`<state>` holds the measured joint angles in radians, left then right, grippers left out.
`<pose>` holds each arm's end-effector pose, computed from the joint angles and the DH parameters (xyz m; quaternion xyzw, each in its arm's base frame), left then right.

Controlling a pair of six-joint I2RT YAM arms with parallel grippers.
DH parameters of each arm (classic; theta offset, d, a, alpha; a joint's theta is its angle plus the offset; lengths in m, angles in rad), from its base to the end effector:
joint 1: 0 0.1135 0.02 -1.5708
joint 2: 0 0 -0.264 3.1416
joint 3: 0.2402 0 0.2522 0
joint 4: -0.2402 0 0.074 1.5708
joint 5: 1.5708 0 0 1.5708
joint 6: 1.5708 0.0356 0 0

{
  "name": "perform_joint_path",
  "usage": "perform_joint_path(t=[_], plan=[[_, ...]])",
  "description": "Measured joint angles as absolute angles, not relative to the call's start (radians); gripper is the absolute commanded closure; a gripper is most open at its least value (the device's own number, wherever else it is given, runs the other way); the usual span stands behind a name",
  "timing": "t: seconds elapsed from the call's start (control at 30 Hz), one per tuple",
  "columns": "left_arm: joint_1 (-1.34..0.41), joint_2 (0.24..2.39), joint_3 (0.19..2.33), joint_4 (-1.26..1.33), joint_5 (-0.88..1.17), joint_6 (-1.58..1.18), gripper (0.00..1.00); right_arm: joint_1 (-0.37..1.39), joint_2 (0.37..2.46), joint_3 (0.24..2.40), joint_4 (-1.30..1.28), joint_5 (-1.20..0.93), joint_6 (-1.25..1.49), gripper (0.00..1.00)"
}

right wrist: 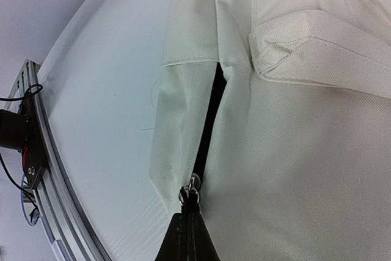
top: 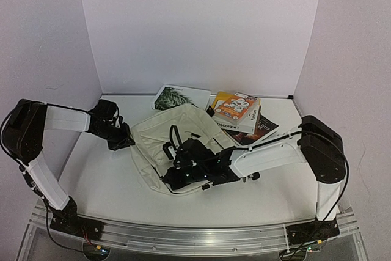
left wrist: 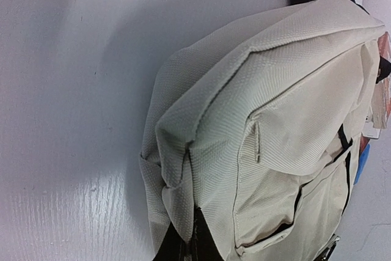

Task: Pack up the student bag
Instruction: Unzip the student bag at the center of the board.

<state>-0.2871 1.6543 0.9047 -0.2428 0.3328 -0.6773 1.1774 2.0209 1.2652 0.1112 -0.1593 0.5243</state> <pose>0.3046 -0.1021 0.1635 -0.1369 0.9365 -0.2711 0.1756 0.1640 0.4100 0.1613 -0.3197 0.8333 0.3818 0.2401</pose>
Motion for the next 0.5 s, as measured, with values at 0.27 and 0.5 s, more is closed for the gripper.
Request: perform_joint_path(t=[0.27, 0.5], plan=[[-0.252, 1.749, 0.985, -0.233, 0.370, -0.661, 1.00, 1.190, 1.964, 1.227, 0.099, -0.170, 0.558, 1.00], [-0.222, 1.794, 1.020, -0.177, 0.364, -0.648, 0.98, 1.213, 1.958, 1.201, 0.044, -0.196, 0.583, 1.00]])
